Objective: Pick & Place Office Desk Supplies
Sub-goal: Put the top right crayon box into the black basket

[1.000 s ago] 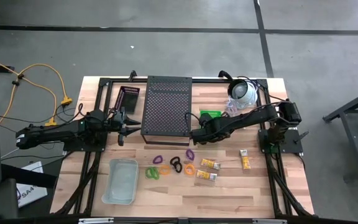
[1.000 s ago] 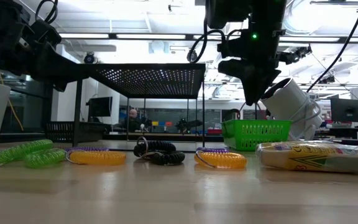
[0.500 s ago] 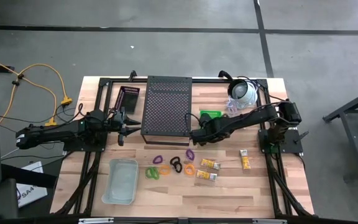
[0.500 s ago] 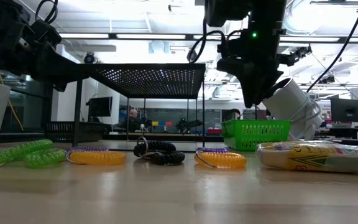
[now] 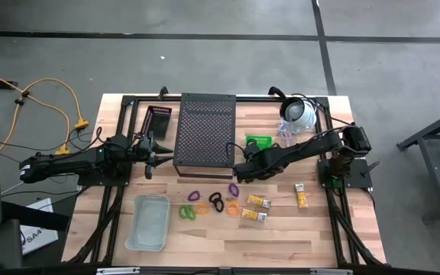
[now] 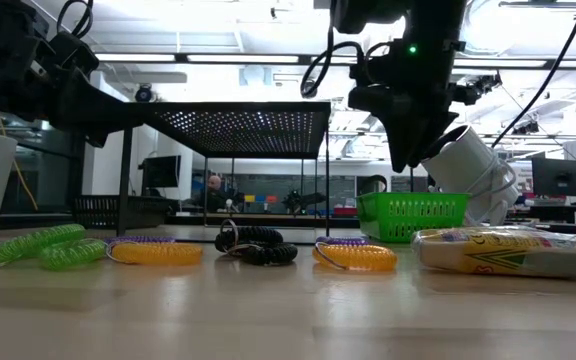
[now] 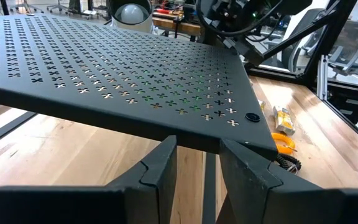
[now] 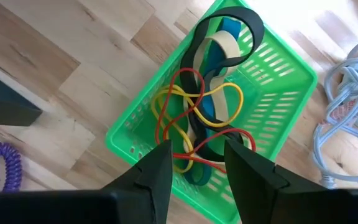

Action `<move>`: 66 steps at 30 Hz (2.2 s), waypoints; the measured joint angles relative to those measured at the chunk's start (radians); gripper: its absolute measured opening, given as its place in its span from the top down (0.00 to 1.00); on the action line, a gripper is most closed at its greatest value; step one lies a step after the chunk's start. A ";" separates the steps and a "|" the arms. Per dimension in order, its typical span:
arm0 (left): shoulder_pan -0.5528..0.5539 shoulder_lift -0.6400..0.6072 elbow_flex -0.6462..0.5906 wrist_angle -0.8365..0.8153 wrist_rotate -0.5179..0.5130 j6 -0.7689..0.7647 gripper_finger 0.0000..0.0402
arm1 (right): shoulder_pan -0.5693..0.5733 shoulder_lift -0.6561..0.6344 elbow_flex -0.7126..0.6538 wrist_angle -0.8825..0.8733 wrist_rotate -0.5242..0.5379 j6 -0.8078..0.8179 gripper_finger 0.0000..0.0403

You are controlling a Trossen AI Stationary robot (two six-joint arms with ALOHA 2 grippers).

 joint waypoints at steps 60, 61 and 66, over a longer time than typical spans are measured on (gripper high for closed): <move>0.000 0.000 0.000 0.000 0.000 0.000 0.71 | 0.435 0.000 0.000 -0.027 -0.271 0.277 0.67; 0.000 0.000 0.000 0.000 0.000 0.000 0.71 | 0.435 0.000 0.000 -0.049 -0.288 0.333 0.67; 0.000 0.000 0.000 0.000 0.000 0.000 0.71 | 0.434 0.000 0.000 -0.170 -0.397 0.591 0.67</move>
